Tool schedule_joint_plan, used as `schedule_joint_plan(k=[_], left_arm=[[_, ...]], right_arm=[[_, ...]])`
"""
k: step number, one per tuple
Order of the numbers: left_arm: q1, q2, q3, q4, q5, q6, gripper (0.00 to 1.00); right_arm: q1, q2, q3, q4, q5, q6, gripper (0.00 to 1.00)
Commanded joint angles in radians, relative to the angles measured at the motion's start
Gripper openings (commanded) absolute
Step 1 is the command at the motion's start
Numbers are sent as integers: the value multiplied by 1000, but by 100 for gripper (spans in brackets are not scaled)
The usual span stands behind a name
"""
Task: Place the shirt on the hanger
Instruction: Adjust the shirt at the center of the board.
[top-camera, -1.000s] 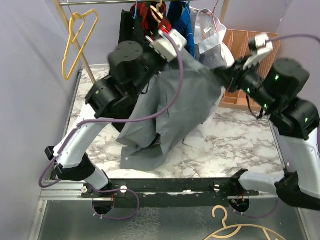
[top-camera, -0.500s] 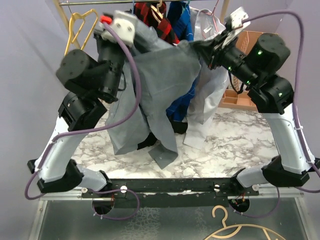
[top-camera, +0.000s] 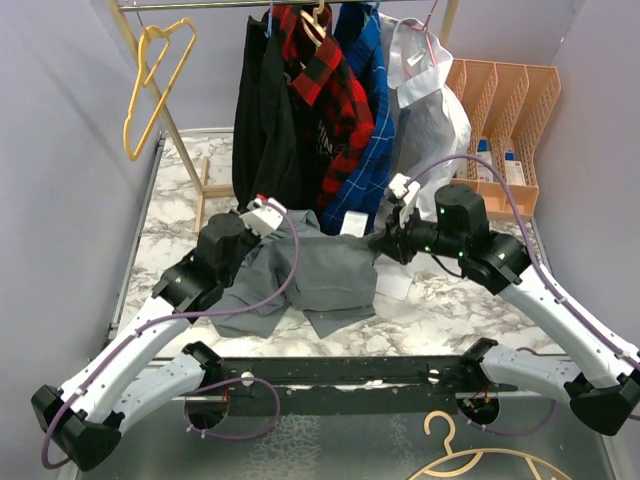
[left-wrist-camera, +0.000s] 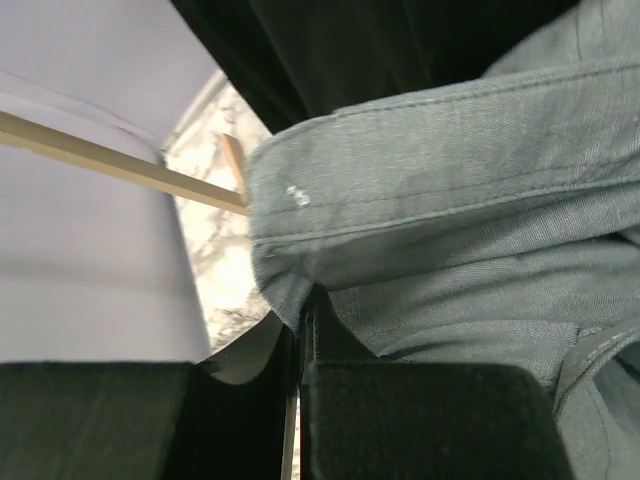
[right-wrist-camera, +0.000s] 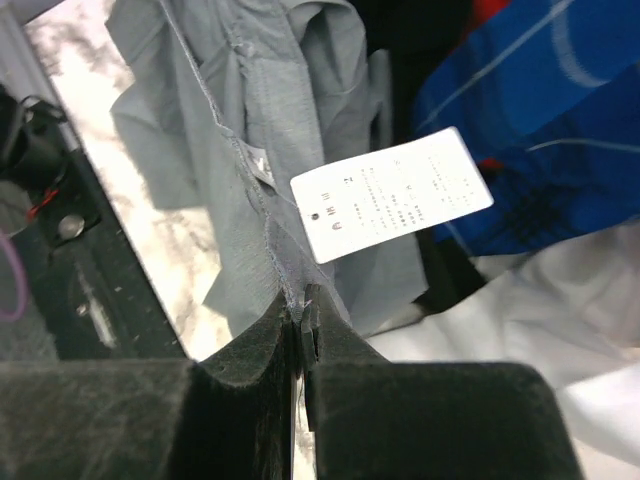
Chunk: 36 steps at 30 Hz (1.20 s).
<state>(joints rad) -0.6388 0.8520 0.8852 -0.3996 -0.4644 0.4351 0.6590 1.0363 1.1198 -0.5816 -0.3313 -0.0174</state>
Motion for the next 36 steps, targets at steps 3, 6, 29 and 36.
schedule_joint_plan(k=[3,6,29,36], left_arm=[[27,-53,-133,-58,190,-13,0],[28,-39,-146,-119,235,-16,0],[96,-17,-216,-39,189,-80,0],[112,-17,-165,-97,250,-87,0]], right_arm=[[156,-31,-143,99,-10,126,1],[310,-48,-235,180,131,219,1],[1102,111,-55,-30,969,640,94],[1107,258,-108,149,1172,558,94]])
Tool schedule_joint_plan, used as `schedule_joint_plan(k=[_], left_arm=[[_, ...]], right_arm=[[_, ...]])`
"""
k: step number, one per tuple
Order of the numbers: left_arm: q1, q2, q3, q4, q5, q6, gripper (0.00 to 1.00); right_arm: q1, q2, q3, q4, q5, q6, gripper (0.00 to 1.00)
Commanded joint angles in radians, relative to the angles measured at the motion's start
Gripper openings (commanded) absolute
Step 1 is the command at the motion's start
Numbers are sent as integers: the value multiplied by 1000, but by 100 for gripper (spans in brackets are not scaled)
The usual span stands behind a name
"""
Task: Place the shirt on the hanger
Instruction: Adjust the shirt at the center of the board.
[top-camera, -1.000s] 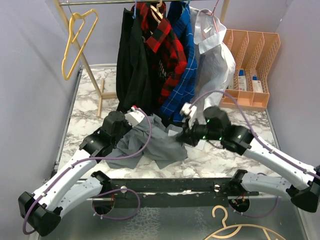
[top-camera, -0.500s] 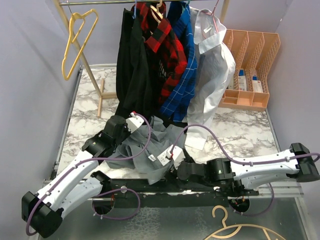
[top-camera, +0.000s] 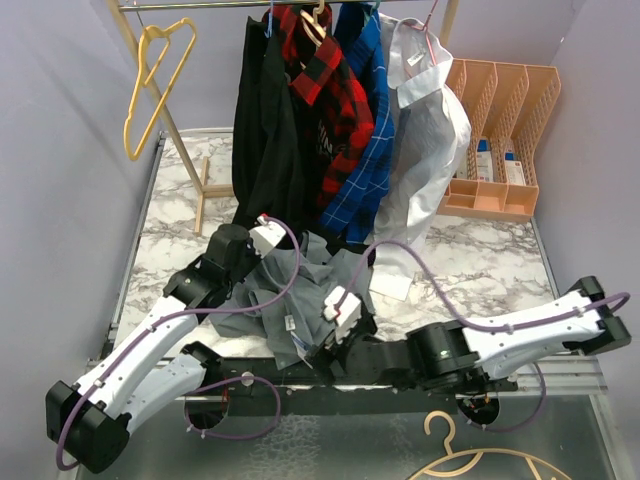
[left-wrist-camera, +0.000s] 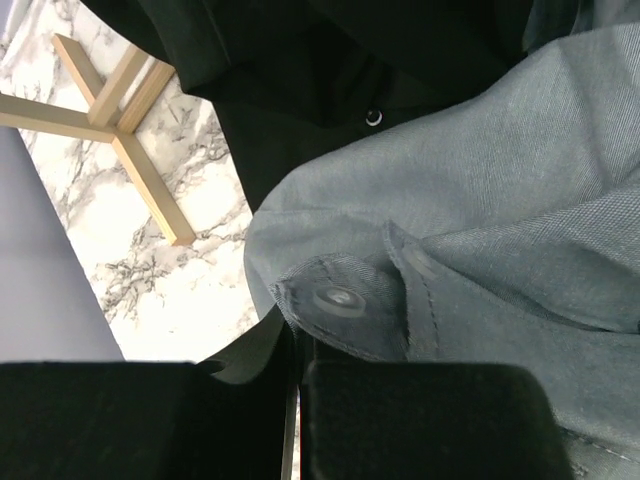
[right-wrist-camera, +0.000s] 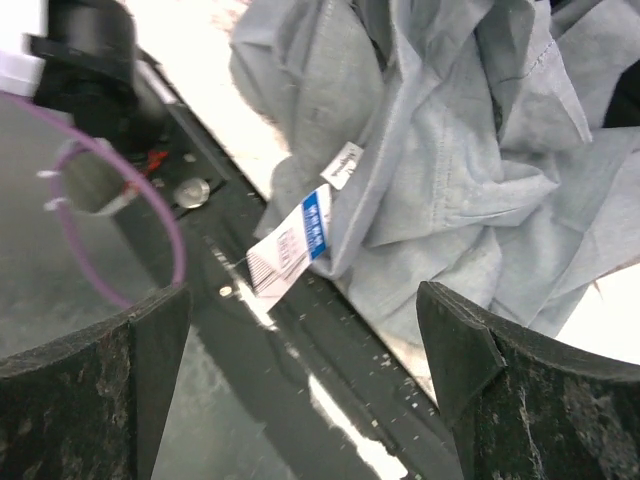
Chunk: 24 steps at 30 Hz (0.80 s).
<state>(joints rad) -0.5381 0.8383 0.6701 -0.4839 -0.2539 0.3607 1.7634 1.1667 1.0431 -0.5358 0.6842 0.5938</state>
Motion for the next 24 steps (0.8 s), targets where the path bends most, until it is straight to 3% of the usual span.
schedule_joint_plan(k=[1,4,8,10,13,17,19,24], left_arm=[[12,-3,55,-18,39,-9,0],[18,-5,69,-31,42,-1,0],[24,-9,76,-47,58,0,0],[28,-13,73,-50,63,-2,0],[32,-18,69,-52,67,-6,0],[39,-20,72,-56,79,-8,0],[42,-19,75,-57,84,-8,0],[53,-26,78,-63,100,-16,0]], right_arm=[[2,171,-22,105,184,-43,94],[2,272,0,69,326,27,92],[1,249,-56,30,504,164,61],[0,194,-96,11,559,234,53],[-10,121,-155,109,550,161,55],[-21,70,-235,333,419,4,62],[-23,92,-251,418,355,-36,64],[-43,225,-180,425,287,-2,70]])
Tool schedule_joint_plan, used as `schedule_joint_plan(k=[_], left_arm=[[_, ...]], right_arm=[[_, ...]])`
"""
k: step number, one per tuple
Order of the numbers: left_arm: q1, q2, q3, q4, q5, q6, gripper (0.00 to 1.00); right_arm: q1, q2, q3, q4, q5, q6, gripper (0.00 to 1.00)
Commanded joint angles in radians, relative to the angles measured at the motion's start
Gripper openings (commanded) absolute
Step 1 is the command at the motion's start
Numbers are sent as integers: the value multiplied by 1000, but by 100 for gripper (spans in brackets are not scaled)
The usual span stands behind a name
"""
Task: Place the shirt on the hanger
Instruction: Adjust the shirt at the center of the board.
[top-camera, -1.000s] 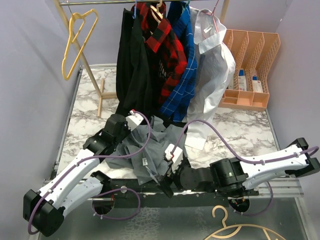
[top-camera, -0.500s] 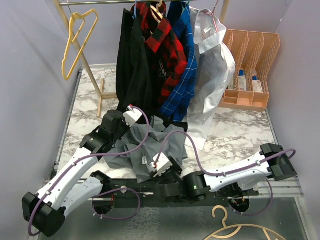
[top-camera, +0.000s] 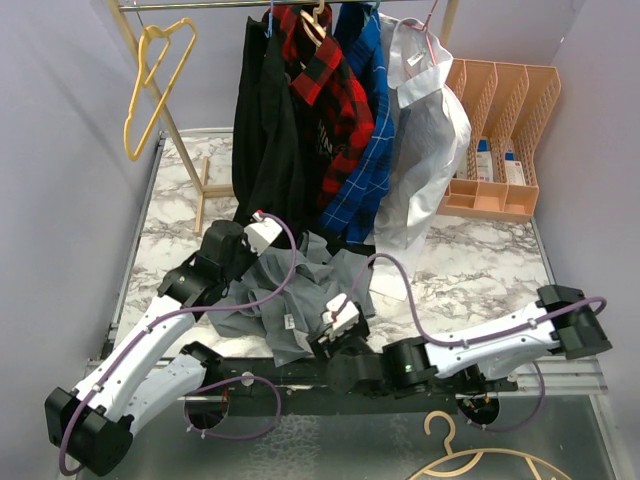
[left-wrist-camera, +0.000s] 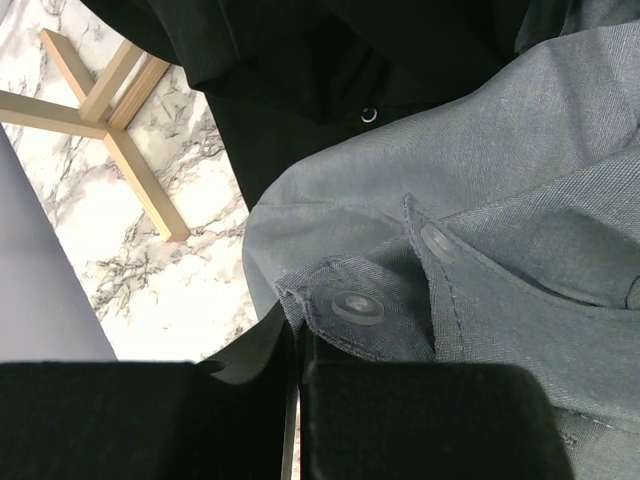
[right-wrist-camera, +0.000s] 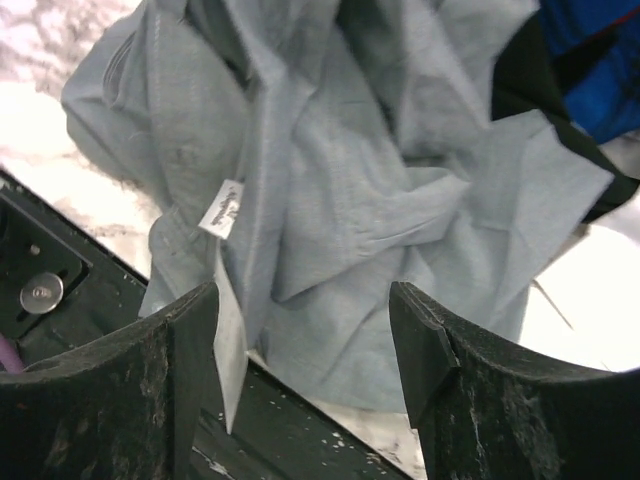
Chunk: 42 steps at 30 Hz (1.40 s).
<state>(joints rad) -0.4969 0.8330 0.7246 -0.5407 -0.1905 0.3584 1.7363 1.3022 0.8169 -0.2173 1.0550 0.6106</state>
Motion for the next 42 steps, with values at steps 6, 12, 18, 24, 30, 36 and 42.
schedule_joint_plan(k=[6,12,18,24,30,36,42], left_arm=[[19,-33,22,-26,38,-10,0],[23,-45,21,-43,37,-3,0],[24,-46,14,-44,44,-6,0],[25,-46,9,-43,46,-3,0],[25,-50,-2,-42,46,-3,0],[26,-49,-10,-36,46,-4,0],[30,-37,-8,-28,52,-12,0]], right_arm=[[-74,147,26,246,-140,-70,69],[-134,166,2,369,-222,-134,66],[-158,258,40,412,-309,-146,63],[-157,314,62,401,-341,-129,58],[-158,279,25,364,-331,-92,41],[-158,227,-39,335,-331,-35,35],[-157,258,-44,342,-336,-18,39]])
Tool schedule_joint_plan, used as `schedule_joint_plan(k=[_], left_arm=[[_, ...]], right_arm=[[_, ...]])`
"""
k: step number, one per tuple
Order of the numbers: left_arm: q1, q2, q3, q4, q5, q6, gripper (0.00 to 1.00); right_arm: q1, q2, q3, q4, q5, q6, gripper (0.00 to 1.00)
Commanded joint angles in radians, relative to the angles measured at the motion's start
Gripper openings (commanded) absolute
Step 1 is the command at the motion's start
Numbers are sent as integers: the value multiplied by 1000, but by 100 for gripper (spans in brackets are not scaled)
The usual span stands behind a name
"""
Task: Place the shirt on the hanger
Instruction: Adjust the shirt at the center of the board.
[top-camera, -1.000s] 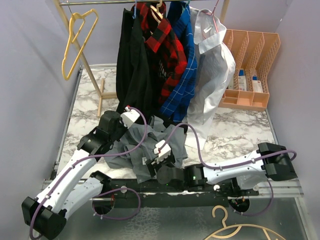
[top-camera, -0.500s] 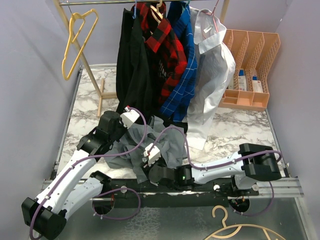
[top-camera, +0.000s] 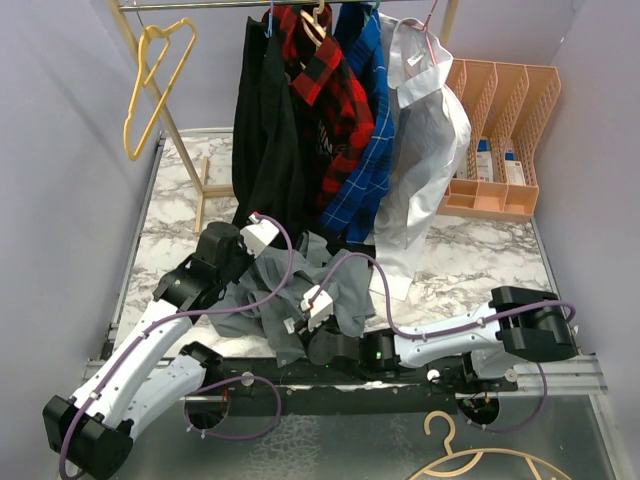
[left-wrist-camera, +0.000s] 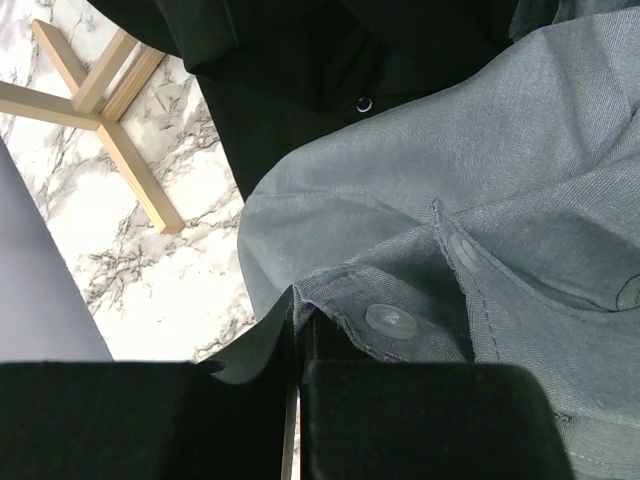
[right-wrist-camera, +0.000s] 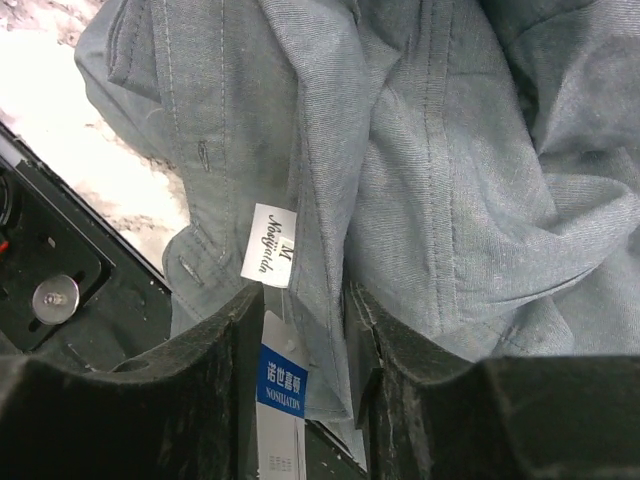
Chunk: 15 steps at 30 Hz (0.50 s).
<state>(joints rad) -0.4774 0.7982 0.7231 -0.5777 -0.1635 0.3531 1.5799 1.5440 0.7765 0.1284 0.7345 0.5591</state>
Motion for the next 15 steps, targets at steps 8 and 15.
schedule_joint_plan(k=[8,15], left_arm=[[14,4,4,8,29,-7,0],[14,-10,-9,-26,51,50,0]], right_arm=[[-3,97,32,37,-36,14,37],[-3,40,51,-17,-9,-8,1]])
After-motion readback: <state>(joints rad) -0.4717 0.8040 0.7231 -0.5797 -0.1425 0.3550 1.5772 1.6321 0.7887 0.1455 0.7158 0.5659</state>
